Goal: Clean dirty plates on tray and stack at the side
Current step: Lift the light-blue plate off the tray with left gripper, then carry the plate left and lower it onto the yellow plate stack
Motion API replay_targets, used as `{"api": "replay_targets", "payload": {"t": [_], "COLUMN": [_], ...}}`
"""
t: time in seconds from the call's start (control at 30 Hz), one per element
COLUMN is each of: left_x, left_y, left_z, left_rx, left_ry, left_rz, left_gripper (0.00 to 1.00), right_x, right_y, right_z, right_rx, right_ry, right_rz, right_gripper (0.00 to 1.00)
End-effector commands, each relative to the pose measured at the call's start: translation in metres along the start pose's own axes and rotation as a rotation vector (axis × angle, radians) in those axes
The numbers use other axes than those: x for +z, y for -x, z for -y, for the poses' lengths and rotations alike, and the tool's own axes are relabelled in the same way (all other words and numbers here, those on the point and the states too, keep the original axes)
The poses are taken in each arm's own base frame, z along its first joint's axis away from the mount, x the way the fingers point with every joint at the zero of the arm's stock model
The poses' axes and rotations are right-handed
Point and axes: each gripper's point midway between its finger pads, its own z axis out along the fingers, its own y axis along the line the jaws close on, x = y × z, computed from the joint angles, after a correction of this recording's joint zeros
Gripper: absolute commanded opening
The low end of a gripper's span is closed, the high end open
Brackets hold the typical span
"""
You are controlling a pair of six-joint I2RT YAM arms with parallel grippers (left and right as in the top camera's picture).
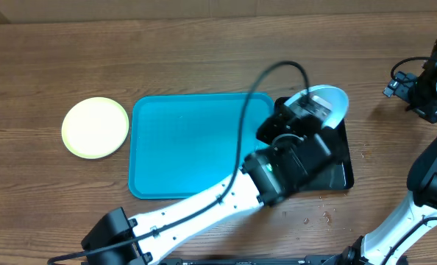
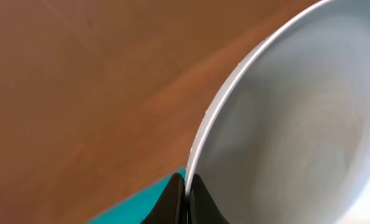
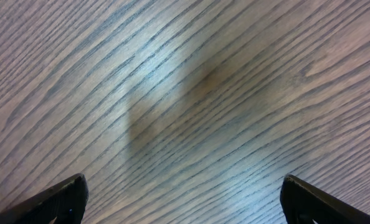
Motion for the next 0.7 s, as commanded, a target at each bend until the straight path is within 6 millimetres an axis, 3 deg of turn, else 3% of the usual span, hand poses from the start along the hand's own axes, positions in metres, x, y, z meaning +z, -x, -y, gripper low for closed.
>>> {"api": "replay_targets", "payload": {"t": [0.0,0.17,0.43,0.67], "left_x": [-0.019,-0.027,-0.026,-0.007], "left_y": [0.025,0.041,0.041,0.015], "left_z": [-0.021,-0.020,-0.018,0.015], "left_rx": [0.095,0.047,-0.049,-0.182], "left_ry": [0.182,0.199,0.181,-0.068], "left_rz": [0.073,0.127,0.137,0.034], "left_gripper": [0.04,0.04,0.04,0.04], "right_x": [-0.018,-0.018,-0.018,-0.018], "right_y": [0.012,0.012,0.012,0.012], "right_z": [-0.001,-0.001,-0.001,-0.001], "right_rx": [0.007,0.006,0.006,0.006], "right_ry": [0.008,0.008,0.008,0.008], "right_rz": [0.059,0.059,0.059,0.059], "right_gripper": [1.00,1.00,1.00,1.00]}}
